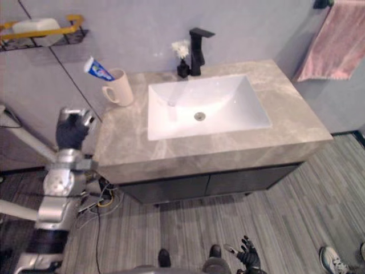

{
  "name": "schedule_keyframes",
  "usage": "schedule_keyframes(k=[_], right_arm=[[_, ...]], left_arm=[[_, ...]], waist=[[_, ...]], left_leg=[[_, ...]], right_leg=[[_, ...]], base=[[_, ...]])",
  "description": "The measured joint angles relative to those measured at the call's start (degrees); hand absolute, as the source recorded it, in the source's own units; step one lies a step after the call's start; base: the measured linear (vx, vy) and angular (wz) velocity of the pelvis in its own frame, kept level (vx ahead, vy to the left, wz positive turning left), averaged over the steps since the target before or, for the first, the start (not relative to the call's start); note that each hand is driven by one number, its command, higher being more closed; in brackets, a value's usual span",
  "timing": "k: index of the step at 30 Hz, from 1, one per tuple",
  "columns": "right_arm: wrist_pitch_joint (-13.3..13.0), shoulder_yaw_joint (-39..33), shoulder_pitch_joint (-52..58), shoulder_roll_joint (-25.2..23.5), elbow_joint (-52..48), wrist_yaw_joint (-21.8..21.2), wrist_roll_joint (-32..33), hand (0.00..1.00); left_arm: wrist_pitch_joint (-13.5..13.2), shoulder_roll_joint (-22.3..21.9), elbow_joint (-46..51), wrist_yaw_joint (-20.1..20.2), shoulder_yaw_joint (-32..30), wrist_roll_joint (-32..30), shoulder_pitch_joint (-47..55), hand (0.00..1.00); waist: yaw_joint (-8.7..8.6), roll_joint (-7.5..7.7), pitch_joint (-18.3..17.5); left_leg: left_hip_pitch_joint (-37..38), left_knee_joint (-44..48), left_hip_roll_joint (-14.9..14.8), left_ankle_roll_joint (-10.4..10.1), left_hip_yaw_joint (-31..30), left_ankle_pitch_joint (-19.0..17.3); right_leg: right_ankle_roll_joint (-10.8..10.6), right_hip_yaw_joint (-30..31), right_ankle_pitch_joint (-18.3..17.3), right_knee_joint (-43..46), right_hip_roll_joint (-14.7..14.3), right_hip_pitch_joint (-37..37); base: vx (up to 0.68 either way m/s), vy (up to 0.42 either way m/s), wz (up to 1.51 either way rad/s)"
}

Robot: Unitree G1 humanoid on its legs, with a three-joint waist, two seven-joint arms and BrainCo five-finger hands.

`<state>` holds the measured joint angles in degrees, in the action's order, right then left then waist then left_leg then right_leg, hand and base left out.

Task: Organize washtable

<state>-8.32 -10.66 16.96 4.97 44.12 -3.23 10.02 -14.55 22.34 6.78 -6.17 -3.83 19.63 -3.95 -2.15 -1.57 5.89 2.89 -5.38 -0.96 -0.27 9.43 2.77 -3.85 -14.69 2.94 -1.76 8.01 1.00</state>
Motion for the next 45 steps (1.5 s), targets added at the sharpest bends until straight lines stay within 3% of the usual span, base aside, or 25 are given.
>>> schedule_keyframes(k=[4, 7, 11, 12, 17, 23, 39, 45], right_arm=[[0.0, 0.0, 1.0, -0.2, 0.0, -0.4, -0.4, 0.00], [0.0, -0.1, 1.8, -0.2, 0.1, -0.4, -1.1, 0.00], [0.0, 0.0, 2.4, -0.2, 0.1, -0.4, -1.7, 0.00], [0.0, 0.0, 2.5, -0.1, 0.2, -0.4, -1.7, 0.00], [0.0, 0.9, 2.5, 0.0, 2.9, -0.4, -1.8, 0.00], [0.0, 1.7, 2.4, 0.0, 5.5, 0.6, -1.8, 0.00], [0.2, 2.9, -0.6, 0.5, 9.2, 3.0, -2.0, 0.00], [0.2, 4.2, -2.2, 0.7, 11.1, 3.1, -2.4, 0.00]], left_arm=[[0.0, -3.8, -0.3, 0.1, -3.6, 0.0, 8.6, 1.00], [0.3, -6.7, -3.9, 0.3, -4.9, 0.2, 15.0, 1.00], [1.8, -9.8, -16.4, 2.5, -4.4, 1.1, 19.7, 1.00], [2.0, -10.4, -18.5, 2.8, -4.2, 1.0, 20.3, 0.00], [4.7, -14.3, -37.0, 5.2, -0.2, -0.3, 21.8, 0.00], [6.2, -16.7, -48.5, 6.3, 2.1, -3.1, 21.8, 0.00], [7.0, -16.9, -59.4, 7.2, 3.7, -13.2, 16.3, 0.00], [7.3, -16.9, -59.7, 7.2, 3.8, -13.7, 15.9, 0.00]], waist=[[0.38, 1.10, -1.3], [1.71, 1.81, -2.4], [3.10, 1.69, -3.2], [3.07, 1.67, -3.5], [3.04, 1.79, -4.0], [2.94, 1.97, -4.4], [2.90, 1.52, -4.1], [2.95, 1.64, -3.6]], left_leg=[[1.0, 0.0, 0.1, 0.0, -0.9, 0.0], [2.1, 0.0, 0.1, -0.3, -1.0, -0.2], [2.4, -0.3, 0.0, -0.2, -1.2, -0.5], [2.4, -0.4, 0.0, -0.2, -1.3, -0.5], [2.7, -0.4, -0.1, -0.2, -1.2, -0.5], [2.7, -0.4, -0.1, -0.3, -1.2, -0.6], [3.8, -0.4, -0.2, -1.0, -1.2, -1.0], [3.6, -0.4, -0.1, -0.8, -0.8, -1.2]], right_leg=[[-0.1, -1.3, -0.2, -0.2, 0.1, 1.9], [-0.3, -1.5, -0.5, -0.3, 0.2, 3.1], [-0.9, -2.0, -1.2, 0.1, 0.2, 3.8], [-0.9, -2.1, -1.3, 0.3, 0.2, 3.8], [-1.0, -2.2, -1.5, 0.8, 0.2, 4.0], [-1.2, -2.0, -1.6, 0.6, 0.2, 4.0], [-1.7, -1.6, -2.2, 0.6, 0.1, 4.7], [-1.9, -1.0, -2.3, 0.7, 0.2, 4.5]], base=[[0.00, 0.002, 0.18], [-0.02, -0.003, 0.05], [-0.08, -0.008, 0.04], [-0.05, 0.004, 0.04], [-0.02, 0.005, 0.01], [0.00, 0.000, 0.00], [0.00, 0.001, 0.00], [0.01, 0.006, -0.04]])
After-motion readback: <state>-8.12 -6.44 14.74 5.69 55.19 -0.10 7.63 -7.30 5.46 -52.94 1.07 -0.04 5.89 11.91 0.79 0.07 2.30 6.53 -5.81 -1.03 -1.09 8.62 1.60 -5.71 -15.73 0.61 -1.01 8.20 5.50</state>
